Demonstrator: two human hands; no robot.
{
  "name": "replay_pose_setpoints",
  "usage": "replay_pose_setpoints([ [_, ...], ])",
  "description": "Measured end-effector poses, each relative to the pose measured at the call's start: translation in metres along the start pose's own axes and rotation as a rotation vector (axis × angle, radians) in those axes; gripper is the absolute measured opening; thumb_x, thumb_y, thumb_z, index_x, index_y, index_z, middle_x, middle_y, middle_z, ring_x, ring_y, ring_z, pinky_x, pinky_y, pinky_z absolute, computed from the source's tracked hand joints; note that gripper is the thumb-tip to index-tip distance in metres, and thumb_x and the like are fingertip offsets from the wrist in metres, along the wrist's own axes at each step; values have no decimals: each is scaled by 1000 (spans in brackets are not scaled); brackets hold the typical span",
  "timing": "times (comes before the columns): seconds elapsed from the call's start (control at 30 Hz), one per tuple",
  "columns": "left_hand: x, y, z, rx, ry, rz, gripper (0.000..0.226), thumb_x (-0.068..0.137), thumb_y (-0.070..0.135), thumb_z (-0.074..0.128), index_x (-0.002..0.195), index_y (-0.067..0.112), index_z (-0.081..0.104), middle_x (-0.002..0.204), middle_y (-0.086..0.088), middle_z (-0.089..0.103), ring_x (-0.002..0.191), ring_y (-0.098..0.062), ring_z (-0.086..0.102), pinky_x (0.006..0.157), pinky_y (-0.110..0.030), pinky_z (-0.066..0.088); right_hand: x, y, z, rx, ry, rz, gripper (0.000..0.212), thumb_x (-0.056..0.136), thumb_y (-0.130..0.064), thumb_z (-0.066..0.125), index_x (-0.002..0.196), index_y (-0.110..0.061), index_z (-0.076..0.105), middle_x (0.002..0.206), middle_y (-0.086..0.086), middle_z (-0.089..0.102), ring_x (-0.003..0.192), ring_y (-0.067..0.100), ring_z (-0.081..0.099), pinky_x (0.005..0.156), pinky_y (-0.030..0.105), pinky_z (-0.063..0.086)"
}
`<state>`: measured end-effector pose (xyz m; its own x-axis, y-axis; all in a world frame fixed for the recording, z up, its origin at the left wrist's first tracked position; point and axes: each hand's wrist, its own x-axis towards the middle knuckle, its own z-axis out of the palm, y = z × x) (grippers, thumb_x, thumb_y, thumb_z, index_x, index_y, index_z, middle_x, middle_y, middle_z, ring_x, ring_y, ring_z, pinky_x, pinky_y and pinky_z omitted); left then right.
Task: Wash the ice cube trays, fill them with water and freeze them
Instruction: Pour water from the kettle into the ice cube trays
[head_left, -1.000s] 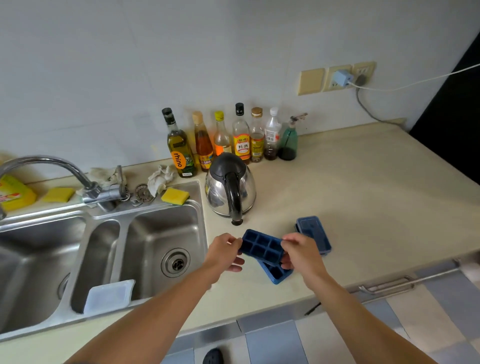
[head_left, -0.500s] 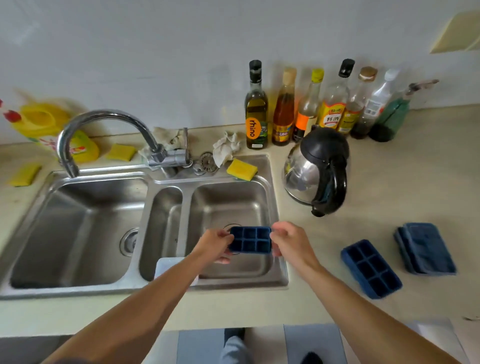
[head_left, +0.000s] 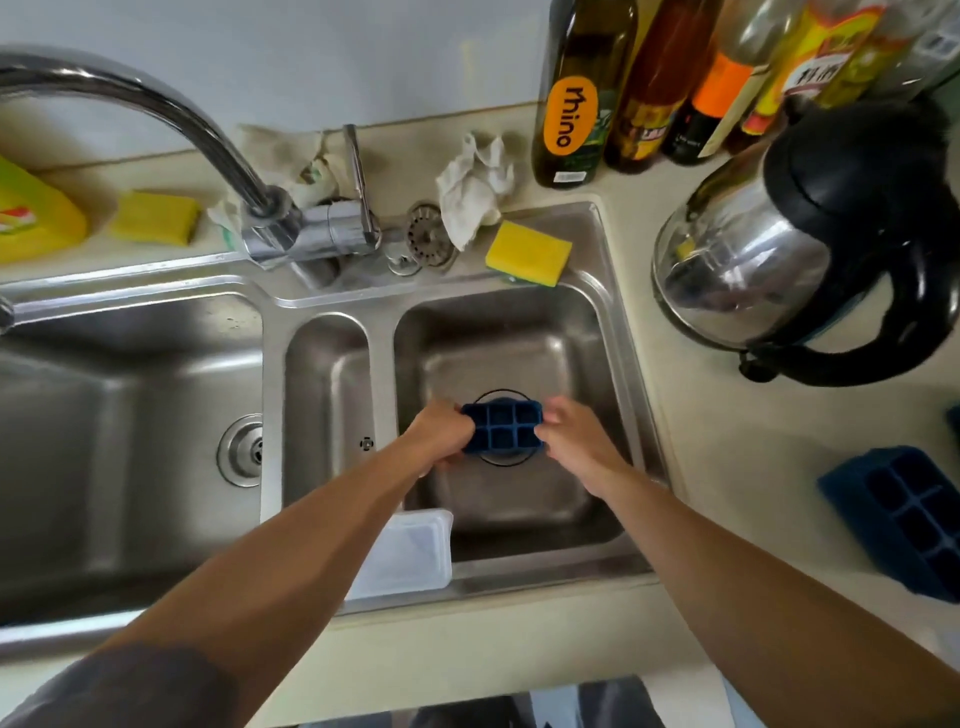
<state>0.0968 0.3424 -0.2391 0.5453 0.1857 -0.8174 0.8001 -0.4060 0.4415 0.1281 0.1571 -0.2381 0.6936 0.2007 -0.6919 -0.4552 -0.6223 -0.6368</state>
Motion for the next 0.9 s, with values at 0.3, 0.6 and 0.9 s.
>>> replay_pose_setpoints([
  [0.3,27,-8,13,11,-42,-58,30,97,13,49,126,17,59,105,-12,69,90,-27,70,49,-25,50,19,8,8,-1,-35,-19,37,87,11,50,102,-18,67,106,9,71,103,24,66,91,41,53],
  [0.6,-2,3,14,-77,141,5,14,100,20,54,109,13,62,102,-15,71,91,-29,72,65,-36,61,-11,-1,-11,27,-14,-73,46,99,-7,55,144,-10,50,138,7,60,119,18,60,100,35,53],
  [0.9,-82,47,36,-477,180,198,16,103,16,54,100,9,68,89,-10,73,73,-18,69,61,-28,58,-113,-31,-112,191,165,-373,11,98,-27,61,108,-28,67,106,-3,75,92,8,72,89,37,61],
])
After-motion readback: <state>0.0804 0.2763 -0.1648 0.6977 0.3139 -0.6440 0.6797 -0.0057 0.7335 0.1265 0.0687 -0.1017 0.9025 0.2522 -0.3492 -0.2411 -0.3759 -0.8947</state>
